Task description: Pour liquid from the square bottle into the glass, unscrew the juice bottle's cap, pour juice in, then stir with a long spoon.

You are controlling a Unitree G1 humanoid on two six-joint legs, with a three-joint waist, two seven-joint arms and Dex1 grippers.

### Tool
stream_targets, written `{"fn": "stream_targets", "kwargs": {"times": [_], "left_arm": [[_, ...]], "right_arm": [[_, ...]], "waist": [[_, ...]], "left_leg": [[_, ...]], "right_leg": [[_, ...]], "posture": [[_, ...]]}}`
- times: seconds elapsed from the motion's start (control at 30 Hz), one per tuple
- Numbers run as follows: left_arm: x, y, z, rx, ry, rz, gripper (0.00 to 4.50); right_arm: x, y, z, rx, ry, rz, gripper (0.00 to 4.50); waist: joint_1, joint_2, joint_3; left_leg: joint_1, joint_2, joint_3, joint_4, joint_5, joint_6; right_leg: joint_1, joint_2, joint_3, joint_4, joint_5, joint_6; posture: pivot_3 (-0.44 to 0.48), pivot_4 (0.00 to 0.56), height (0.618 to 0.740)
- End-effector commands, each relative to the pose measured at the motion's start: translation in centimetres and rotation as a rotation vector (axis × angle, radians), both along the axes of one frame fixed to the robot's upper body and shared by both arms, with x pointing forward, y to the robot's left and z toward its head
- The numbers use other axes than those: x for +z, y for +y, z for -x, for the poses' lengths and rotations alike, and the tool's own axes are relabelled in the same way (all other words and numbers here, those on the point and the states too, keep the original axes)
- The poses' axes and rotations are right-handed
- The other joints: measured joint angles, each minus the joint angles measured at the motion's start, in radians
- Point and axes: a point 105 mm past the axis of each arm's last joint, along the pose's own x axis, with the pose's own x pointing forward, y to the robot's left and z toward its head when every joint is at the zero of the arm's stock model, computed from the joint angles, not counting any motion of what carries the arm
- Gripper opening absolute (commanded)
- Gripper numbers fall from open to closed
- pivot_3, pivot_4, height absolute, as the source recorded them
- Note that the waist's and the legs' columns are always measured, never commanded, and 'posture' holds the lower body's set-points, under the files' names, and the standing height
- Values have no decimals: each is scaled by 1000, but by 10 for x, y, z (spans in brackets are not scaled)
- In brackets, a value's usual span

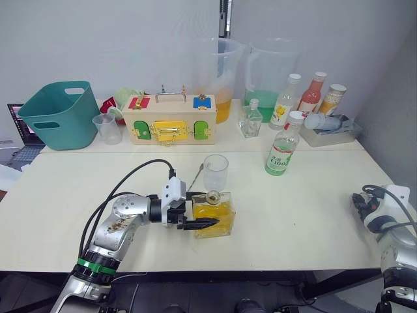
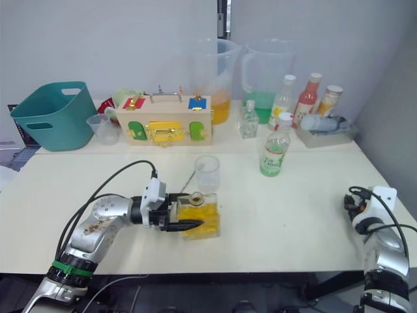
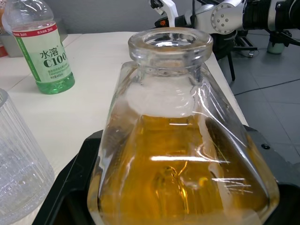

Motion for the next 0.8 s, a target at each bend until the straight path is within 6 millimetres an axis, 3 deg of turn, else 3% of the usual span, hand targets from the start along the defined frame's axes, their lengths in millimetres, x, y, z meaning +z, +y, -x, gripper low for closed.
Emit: {"fn": "stream_targets", "kwargs": {"times": [0.03,0.2,0.3,0.4,0.47,0.5,0.63,0.73,0.8], "left_arm": [[-14,2,4,-4,59,-41,2810],[-11,0,6,-19,53,-29,2810],[-7,0,7,-23,47,-18,2810],[1,-1,7,-26,37,7,2810],[5,-1,7,-28,32,20,2810],[7,-1,7,-28,31,26,2810],[13,1,8,-27,59,51,2810],[13,2,9,-28,60,49,2810],[18,3,12,-22,49,57,2810]], "right_arm": [[21,-3,1,10,-80,2,2803],[64,-6,5,45,-157,115,4481],[93,0,10,91,-196,160,4500],[129,19,17,208,-230,197,4500],[143,38,21,325,-222,192,4500],[146,56,27,444,-191,174,4500],[146,123,53,851,-76,136,4500],[145,146,66,990,-27,122,4500],[152,183,76,1170,-43,98,4500]], "waist": [[0,0,0],[1,3,1],[1,6,1],[2,6,1],[1,6,1],[2,6,1],[3,6,2],[1,4,3],[-1,3,4]], "left_leg": [[0,0,0,0,0,0],[0,0,0,0,0,0],[-1,0,0,0,0,0],[-1,0,0,-1,-1,1],[-1,0,0,0,-1,2],[-2,0,0,0,-1,2],[-2,0,0,0,-3,4],[-2,0,0,0,-4,7],[-2,0,0,0,-4,6]], "right_leg": [[0,0,0,0,0,0],[0,0,0,-1,0,0],[0,0,0,-3,0,1],[0,0,0,-4,0,1],[0,0,0,-5,1,1],[0,0,0,-5,1,1],[1,0,-1,-7,0,1],[1,0,-1,-7,0,2],[1,0,-1,-7,0,2]], "posture": [[0,150,740],[0,150,740],[0,150,740],[0,150,740],[0,150,740],[0,150,740],[0,150,740],[0,150,740],[0,150,740]]}}
